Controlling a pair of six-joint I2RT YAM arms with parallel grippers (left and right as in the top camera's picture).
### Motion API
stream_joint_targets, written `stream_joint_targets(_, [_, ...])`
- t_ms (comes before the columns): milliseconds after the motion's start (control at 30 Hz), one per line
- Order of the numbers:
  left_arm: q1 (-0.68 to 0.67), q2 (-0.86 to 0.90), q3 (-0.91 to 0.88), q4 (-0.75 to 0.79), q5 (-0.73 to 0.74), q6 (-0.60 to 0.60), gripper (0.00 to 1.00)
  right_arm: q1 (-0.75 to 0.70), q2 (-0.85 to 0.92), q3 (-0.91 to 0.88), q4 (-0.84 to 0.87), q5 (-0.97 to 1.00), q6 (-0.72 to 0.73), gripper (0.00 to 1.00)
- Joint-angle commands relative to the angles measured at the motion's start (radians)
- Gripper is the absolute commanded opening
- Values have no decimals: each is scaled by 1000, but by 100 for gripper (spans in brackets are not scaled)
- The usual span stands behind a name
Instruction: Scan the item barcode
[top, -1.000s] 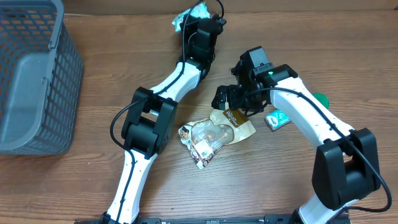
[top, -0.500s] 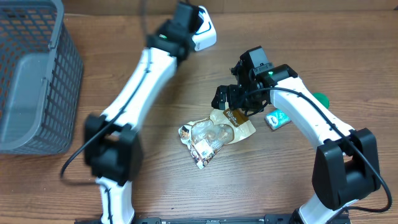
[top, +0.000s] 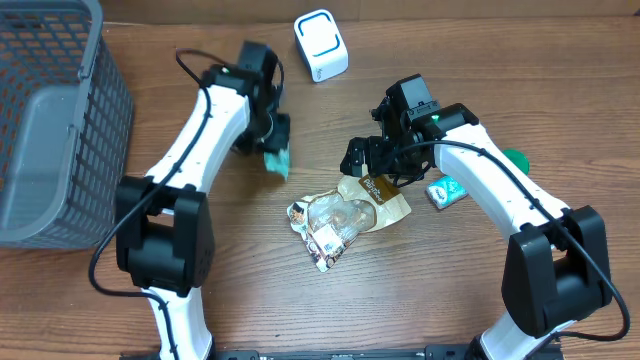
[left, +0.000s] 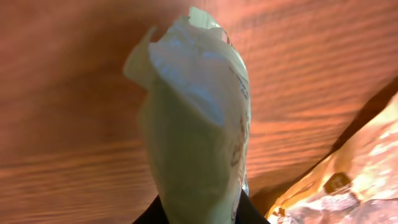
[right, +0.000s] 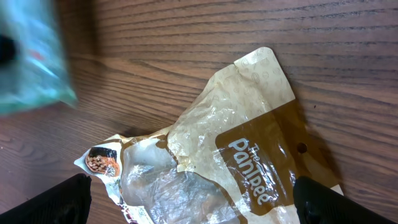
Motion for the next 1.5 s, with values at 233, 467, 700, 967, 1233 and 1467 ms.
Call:
stream_joint_targets(233, [-5,-3,-18,24,146,-28,100,0,-6,5,2,7,-4,100])
stream_joint_targets(467, [22,-5,111,-54,192,-27,100,0,-6,5,2,7,-4,100])
stream_joint_targets(700, [52,-6,243,-82,191,-42,100,0,-6,5,2,7,-4,100])
stream_joint_targets(967, [52,-5,241,-87,191,-41,100,0,-6,5,2,7,-4,100])
stream_joint_targets(1233, [52,-5,241,-86,191,-41,100,0,-6,3,2,7,-5,100])
stream_joint_targets(1467, [52,-5,241,-86,191,-41,100,2,-29,3,2,7,-4,100])
